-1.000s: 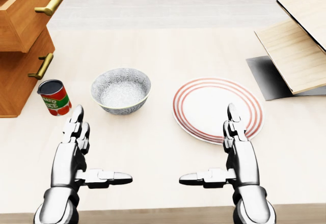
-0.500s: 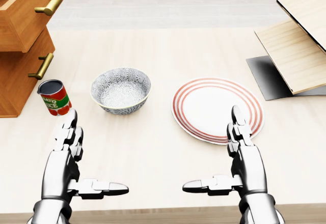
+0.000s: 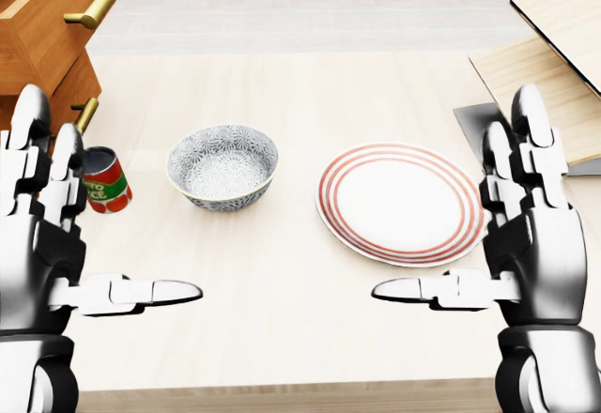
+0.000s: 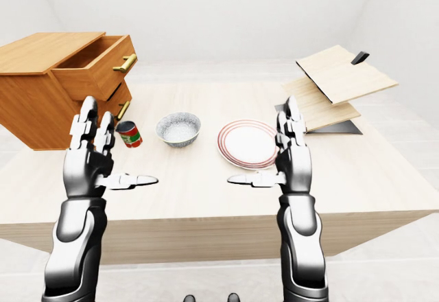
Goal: Close the top drawer of the cabinet.
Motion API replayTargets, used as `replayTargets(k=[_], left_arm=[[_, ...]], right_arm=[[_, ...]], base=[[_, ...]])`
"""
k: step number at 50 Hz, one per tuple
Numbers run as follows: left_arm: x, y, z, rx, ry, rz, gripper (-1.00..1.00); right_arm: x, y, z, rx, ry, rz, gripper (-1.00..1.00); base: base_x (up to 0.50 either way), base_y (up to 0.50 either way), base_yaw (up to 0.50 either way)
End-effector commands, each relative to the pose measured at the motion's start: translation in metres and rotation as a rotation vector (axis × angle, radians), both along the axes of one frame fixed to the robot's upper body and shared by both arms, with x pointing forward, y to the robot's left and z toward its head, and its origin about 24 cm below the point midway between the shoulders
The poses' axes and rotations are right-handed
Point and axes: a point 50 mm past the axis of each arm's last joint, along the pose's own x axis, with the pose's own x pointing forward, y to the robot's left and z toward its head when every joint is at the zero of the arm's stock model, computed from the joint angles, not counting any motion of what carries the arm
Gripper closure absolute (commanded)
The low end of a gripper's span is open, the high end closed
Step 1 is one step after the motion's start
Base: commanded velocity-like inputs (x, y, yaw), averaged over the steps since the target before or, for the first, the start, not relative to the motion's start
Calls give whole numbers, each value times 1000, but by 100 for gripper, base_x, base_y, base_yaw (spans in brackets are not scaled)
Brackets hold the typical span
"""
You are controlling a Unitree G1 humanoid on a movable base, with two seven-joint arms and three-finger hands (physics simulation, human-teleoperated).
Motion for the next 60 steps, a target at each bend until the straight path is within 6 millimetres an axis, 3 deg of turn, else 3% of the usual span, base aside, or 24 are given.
replayTargets(k=[1, 16, 28, 48, 49, 60], left_arm=[[-12, 5, 34, 1, -159, 12, -100], [-32, 3, 75, 7, -371, 9, -100], [-36, 4, 82, 19, -411, 17, -100], [-30, 6, 75, 24, -369, 29, -100], [-31, 5, 77, 24, -382, 27, -100], [-29, 8, 76, 27, -369, 39, -100]], right_arm=[[-17, -3, 47, 7, -223, -5, -100], [-26, 1, 67, -4, -324, 5, -100], [-33, 4, 76, -24, -375, 12, -100], [-37, 7, 80, -78, -396, 27, -100], [-42, 12, 83, -77, -415, 91, -100], [-39, 10, 81, -98, -404, 59, -100]], base=[[0, 0, 0], [0, 0, 0], [0, 0, 0], [0, 0, 0], [0, 50, 0], [3, 50, 0]])
